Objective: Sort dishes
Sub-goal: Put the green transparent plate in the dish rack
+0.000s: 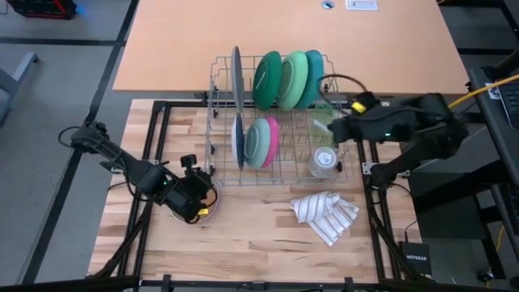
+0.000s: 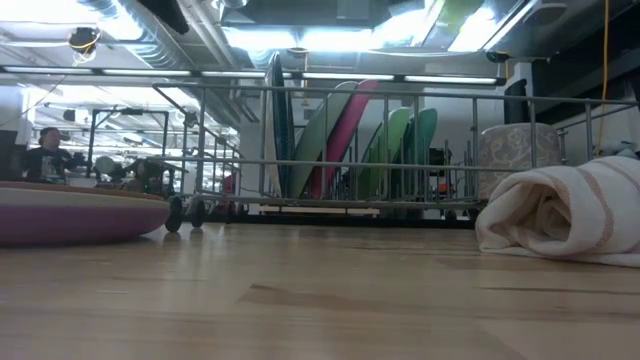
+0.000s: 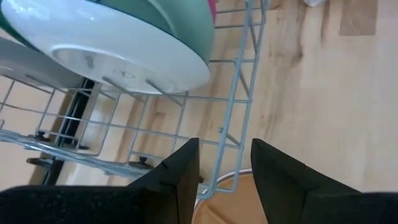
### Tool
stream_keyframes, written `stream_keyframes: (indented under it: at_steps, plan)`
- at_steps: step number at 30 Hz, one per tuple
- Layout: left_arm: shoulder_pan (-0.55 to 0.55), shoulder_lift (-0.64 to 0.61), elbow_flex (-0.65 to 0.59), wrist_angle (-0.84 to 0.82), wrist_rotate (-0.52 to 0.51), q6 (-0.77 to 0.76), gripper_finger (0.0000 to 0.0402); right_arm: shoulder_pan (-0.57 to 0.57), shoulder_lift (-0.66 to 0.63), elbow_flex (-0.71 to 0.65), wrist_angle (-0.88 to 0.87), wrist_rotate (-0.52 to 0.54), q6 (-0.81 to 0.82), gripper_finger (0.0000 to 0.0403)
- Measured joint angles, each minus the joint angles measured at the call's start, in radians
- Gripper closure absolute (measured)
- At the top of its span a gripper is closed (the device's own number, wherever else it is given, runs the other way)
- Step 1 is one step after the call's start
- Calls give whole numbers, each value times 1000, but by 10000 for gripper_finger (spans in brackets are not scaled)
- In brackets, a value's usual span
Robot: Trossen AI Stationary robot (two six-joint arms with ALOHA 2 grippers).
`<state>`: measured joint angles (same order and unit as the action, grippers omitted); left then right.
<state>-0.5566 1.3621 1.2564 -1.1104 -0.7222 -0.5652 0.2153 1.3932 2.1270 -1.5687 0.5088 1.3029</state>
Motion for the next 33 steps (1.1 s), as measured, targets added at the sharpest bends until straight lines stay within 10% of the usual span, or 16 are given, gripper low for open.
stream_keyframes:
  at_steps: [19, 33]
  plan:
    - [-41, 1, -5, 5, 1, -94, 268, 0, -497, -915, 639, -57, -31, 403]
    - [-41, 2, -5, 62, 0, -93, 268, -2, -639, -1166, 809, 52, -89, 403]
